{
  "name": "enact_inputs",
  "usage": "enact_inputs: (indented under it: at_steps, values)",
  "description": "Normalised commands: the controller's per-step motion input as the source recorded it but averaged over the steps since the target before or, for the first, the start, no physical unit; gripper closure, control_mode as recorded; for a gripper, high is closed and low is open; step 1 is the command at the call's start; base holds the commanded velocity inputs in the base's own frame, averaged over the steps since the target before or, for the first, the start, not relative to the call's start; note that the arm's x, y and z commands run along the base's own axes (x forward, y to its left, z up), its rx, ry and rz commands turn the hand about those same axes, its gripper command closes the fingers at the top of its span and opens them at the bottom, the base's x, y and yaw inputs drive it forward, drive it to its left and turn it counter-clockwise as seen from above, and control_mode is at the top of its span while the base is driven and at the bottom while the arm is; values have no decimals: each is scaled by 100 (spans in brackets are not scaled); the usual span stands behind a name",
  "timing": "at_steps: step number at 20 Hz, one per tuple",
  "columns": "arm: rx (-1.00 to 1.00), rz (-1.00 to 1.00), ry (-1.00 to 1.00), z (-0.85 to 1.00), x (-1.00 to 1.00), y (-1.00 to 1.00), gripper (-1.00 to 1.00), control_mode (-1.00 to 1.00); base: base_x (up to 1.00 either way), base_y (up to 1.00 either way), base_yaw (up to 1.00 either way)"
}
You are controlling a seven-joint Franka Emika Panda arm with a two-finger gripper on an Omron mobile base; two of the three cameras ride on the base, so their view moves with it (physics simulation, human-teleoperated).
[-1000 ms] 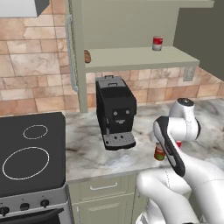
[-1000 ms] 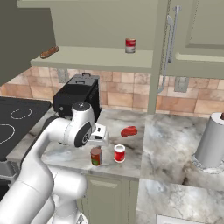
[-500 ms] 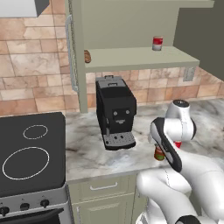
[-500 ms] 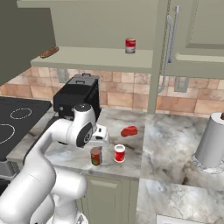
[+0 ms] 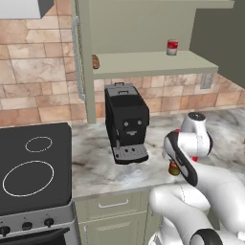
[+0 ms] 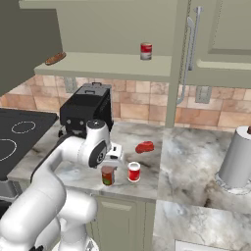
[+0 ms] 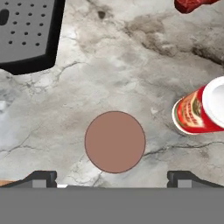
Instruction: Pick the cans from the counter and place them in their designated side in the cabinet.
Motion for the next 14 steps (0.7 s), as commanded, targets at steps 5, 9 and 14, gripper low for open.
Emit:
enact_inputs:
  at_steps: [5,9,14]
  values:
    - [0,0,0,-20,11,0,-100,-100,0,0,0]
    - [0,0,0,-19,10,0,-100,-100,0,0,0]
    - [0,0,0,-17,5,-4,-100,-100,0,0,0]
